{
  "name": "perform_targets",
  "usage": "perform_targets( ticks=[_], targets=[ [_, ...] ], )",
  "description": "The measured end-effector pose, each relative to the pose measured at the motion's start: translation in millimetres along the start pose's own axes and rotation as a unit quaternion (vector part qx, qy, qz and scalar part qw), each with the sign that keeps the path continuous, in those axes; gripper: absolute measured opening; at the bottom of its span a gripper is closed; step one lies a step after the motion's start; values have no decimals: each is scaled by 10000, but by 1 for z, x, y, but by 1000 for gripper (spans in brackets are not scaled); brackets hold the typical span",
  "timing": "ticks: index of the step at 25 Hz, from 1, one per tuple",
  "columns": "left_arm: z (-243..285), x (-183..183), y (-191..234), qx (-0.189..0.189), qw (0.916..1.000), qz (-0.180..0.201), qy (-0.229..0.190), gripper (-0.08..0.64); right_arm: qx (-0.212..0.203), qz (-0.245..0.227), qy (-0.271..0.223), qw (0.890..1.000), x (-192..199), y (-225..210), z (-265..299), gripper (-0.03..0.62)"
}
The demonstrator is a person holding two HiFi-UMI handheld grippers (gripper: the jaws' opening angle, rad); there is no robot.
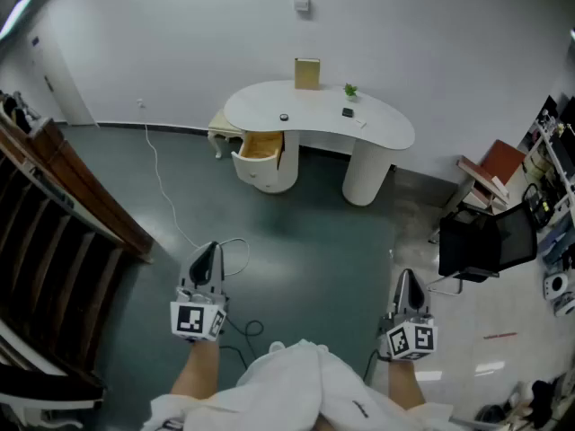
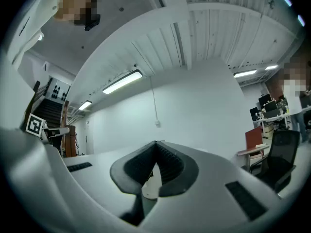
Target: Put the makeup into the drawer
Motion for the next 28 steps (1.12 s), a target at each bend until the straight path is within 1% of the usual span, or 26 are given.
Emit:
perform_targets(
  ticks=[4, 11, 15, 18, 19, 20, 21, 24, 26, 28],
  targets=[
    [-3, 2, 3, -59, 9999, -134, 76, 26, -25, 11, 6, 10000, 0, 6, 0, 17],
    [-3, 5, 11, 5, 9998, -195, 92, 26, -39, 4, 75, 10000, 2, 16, 1, 17],
    [-1, 7, 13, 145, 9990, -415, 99, 28, -97, -37, 113, 9999, 7, 25, 2, 17],
    [3, 11, 15, 366, 9971, -630, 198, 32, -143, -52, 99, 9998, 7, 35, 4, 17],
    [5, 12, 15, 460, 9963, -675, 248, 51, -155, -52, 94, 9998, 7, 38, 5, 17],
    [6, 14, 14, 553, 9957, -686, 300, 115, -148, -51, 96, 9998, 7, 40, 6, 17],
    [8, 15, 13, 634, 9952, -662, 342, 196, -127, -47, 104, 9999, 6, 42, 7, 17],
    [13, 17, 12, 758, 9950, -537, 372, 303, -77, -27, 104, 9999, 6, 51, 10, 17],
    [15, 18, 15, 806, 9944, -568, 372, 349, -74, -31, 92, 9999, 7, 59, 13, 17],
    [17, 19, 18, 864, 9934, -667, 363, 364, -101, -57, 75, 9999, 7, 69, 15, 17]
  ],
)
Point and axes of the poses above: the fingertips, and each gripper's own axes: z forward along the fingers, y to its left, x out of its underside, the point moved 3 cm from there along -z, backward along the fingers, and after that the axes turned 5 degrees about -z, right-handed, at the moved point
